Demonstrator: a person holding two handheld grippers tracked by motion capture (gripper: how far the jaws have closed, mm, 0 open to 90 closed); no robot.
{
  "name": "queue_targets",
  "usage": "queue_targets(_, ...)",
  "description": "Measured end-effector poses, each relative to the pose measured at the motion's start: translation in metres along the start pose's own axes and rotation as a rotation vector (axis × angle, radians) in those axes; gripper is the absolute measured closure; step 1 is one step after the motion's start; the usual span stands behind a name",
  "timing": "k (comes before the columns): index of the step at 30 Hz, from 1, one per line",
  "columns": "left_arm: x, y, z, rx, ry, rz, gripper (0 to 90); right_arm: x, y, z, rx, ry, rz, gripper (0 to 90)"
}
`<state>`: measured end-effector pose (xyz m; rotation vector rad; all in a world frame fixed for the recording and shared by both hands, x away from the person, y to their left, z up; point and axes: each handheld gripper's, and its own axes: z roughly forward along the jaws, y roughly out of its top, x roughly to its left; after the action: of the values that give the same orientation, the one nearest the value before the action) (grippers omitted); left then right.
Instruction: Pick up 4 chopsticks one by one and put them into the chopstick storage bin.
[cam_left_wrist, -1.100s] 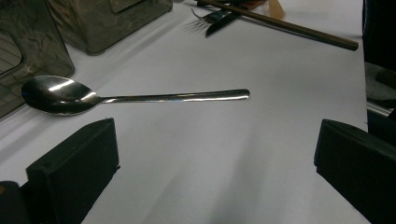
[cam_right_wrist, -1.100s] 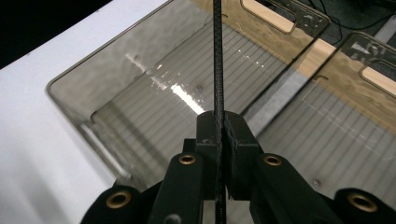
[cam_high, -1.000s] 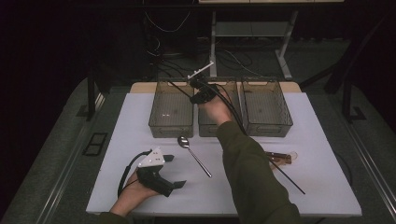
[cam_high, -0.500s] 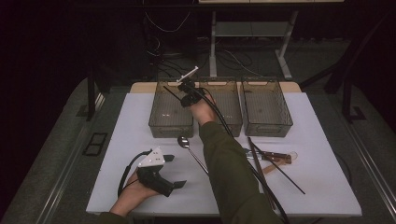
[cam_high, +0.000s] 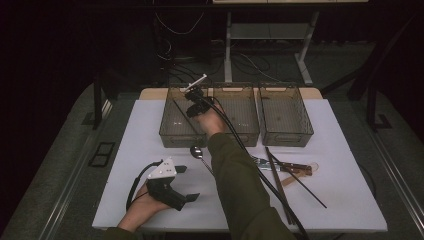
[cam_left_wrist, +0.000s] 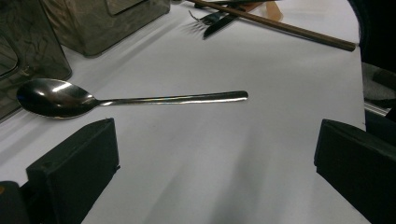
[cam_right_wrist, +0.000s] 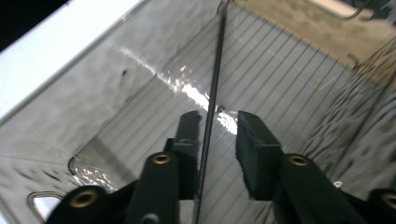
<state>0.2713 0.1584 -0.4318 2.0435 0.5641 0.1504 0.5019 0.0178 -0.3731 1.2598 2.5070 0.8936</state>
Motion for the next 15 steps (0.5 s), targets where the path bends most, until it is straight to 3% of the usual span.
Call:
queue_targets(8,0.001,0.0,0.001,0.008,0.007,0.009,0.0,-0.005,-0.003,-0.029,-0.054,0.035,-0.024,52.7)
queue_targets(15,0.001,-0.001,0.001,0.0,0.014,0.001,0.0,-0.015,-0.019,-0.069,-0.122,0.058,-0.032,43.7)
